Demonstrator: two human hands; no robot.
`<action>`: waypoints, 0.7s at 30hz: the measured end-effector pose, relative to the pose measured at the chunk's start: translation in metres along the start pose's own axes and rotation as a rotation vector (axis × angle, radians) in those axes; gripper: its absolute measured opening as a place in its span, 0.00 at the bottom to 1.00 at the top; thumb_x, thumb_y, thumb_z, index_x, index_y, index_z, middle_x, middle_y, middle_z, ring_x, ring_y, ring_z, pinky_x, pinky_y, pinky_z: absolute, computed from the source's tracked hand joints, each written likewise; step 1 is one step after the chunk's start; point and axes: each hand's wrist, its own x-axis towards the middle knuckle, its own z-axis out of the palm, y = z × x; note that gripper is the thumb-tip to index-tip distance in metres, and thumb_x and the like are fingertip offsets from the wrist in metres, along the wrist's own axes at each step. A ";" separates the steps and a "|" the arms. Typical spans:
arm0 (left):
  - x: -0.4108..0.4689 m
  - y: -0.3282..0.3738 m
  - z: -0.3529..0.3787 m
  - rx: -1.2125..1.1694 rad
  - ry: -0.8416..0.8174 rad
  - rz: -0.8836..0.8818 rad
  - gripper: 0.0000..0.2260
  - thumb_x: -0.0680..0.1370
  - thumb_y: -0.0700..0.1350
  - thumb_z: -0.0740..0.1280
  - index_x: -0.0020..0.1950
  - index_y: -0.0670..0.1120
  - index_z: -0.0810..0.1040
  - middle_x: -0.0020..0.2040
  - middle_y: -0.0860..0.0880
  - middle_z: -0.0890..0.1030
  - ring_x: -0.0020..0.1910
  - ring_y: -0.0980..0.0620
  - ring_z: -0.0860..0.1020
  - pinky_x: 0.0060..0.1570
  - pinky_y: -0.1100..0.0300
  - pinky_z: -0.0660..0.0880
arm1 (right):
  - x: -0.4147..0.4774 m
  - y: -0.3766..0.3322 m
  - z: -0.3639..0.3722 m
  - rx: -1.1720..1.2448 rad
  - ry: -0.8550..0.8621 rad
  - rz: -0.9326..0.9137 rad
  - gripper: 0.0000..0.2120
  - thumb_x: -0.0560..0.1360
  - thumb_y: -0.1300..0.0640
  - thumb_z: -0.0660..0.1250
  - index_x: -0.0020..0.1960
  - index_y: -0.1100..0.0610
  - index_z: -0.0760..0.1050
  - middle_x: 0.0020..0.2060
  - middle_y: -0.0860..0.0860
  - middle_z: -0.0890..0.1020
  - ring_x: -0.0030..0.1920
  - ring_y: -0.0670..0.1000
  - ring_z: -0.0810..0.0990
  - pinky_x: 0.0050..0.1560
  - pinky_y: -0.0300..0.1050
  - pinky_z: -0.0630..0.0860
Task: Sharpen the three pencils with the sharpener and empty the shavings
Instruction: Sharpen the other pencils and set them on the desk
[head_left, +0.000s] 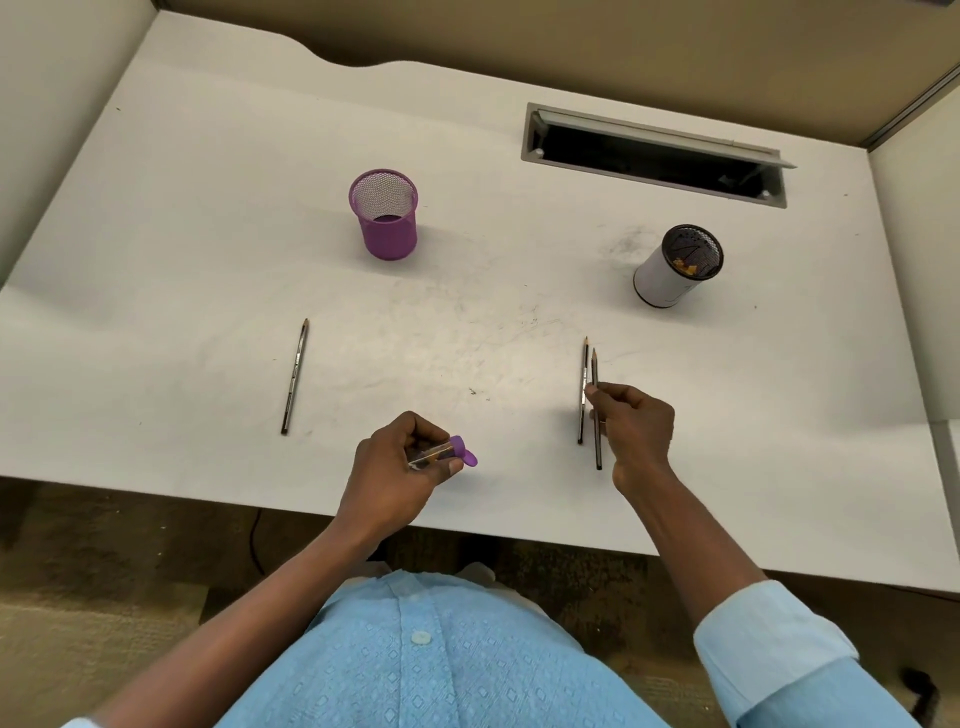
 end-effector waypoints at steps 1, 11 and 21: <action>0.000 -0.001 0.001 0.002 -0.003 -0.002 0.12 0.74 0.44 0.83 0.51 0.51 0.83 0.45 0.56 0.88 0.46 0.64 0.84 0.43 0.70 0.75 | 0.006 0.000 0.000 -0.037 0.054 -0.018 0.04 0.72 0.57 0.82 0.43 0.53 0.88 0.37 0.50 0.87 0.38 0.50 0.82 0.49 0.51 0.82; 0.001 -0.005 0.008 0.014 -0.020 -0.005 0.12 0.73 0.44 0.83 0.50 0.53 0.83 0.47 0.57 0.88 0.47 0.63 0.84 0.45 0.66 0.77 | 0.042 -0.009 0.015 -0.356 0.202 -0.131 0.06 0.71 0.57 0.83 0.45 0.55 0.86 0.34 0.47 0.84 0.43 0.55 0.84 0.53 0.51 0.82; 0.003 -0.006 0.005 0.021 -0.003 0.017 0.12 0.73 0.43 0.83 0.50 0.53 0.83 0.47 0.58 0.88 0.47 0.63 0.84 0.43 0.68 0.77 | 0.050 -0.010 0.029 -0.487 0.199 -0.167 0.05 0.73 0.58 0.80 0.48 0.57 0.87 0.43 0.54 0.89 0.49 0.59 0.86 0.51 0.46 0.76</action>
